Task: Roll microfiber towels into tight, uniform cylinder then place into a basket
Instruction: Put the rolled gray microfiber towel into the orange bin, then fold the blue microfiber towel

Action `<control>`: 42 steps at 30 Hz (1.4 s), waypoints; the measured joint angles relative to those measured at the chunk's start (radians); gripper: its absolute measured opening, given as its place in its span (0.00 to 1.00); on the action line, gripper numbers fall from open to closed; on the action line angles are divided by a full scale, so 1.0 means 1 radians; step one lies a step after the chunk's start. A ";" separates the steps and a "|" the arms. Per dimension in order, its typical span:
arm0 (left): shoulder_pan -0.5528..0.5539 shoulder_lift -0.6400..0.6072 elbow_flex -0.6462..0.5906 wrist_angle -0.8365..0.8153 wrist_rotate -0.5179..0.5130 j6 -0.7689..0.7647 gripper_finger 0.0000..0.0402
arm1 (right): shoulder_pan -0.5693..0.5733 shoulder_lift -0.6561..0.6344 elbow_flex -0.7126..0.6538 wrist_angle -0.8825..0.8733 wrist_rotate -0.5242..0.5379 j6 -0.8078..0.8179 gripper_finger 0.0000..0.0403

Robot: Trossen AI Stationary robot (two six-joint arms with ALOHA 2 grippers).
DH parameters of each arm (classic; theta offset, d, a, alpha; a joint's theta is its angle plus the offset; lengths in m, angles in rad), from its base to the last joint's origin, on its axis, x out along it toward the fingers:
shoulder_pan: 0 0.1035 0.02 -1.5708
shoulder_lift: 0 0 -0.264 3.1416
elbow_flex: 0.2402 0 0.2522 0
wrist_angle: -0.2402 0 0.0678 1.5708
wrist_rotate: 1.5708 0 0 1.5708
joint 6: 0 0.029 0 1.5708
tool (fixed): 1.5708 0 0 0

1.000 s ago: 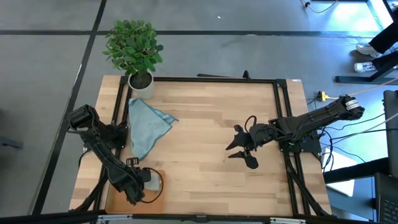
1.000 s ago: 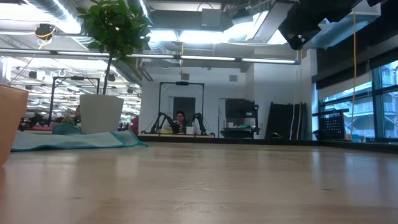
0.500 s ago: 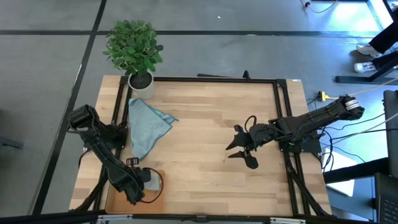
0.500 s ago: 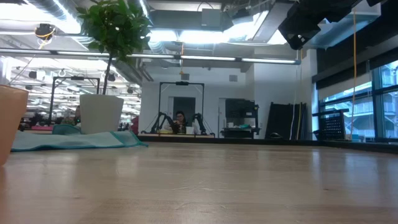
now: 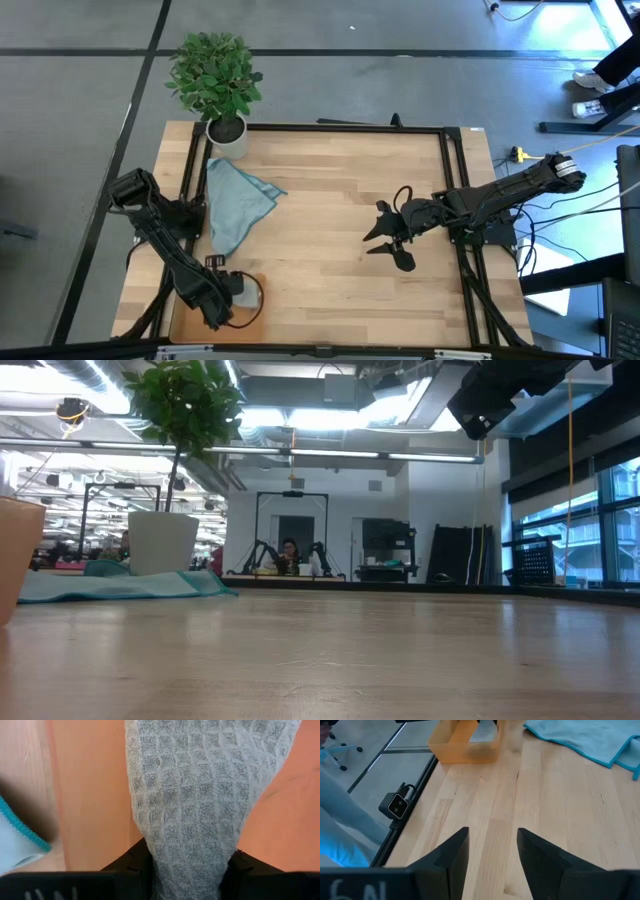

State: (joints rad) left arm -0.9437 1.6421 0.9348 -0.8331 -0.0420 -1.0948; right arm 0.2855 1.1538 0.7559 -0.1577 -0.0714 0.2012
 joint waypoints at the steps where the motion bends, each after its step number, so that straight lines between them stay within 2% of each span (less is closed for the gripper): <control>1: -0.002 0.000 0.000 -0.001 0.000 0.005 0.33 | 0.000 0.000 0.000 0.000 0.000 0.000 0.42; 6: -0.004 0.000 0.000 -0.006 0.001 0.002 0.34 | 0.000 0.000 0.000 0.000 -0.001 0.000 0.42; 11: -0.004 0.000 0.000 -0.007 -0.003 0.035 0.41 | 0.000 0.000 0.000 0.000 -0.001 0.000 0.42; 24: -0.004 0.000 0.000 -0.012 -0.002 0.030 0.83 | 0.000 0.000 0.000 0.000 -0.001 0.000 0.42; 28: -0.004 -0.006 0.010 -0.018 0.010 0.025 0.93 | 0.000 0.000 0.000 0.000 -0.001 0.000 0.42; 33: -0.004 -0.006 0.067 -0.038 0.010 0.031 0.95 | 0.000 0.000 0.000 0.000 -0.001 0.000 0.42; 39: -0.009 -0.006 0.207 -0.150 0.027 0.017 0.95 | 0.000 0.000 0.000 0.000 -0.001 0.000 0.42; 42: -0.016 -0.007 0.277 -0.225 -0.023 0.005 0.95 | 0.000 0.000 0.000 0.000 -0.001 0.000 0.42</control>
State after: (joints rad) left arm -0.9598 1.6352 1.2113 -1.0585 -0.0651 -1.0901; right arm 0.2858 1.1534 0.7559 -0.1577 -0.0719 0.2012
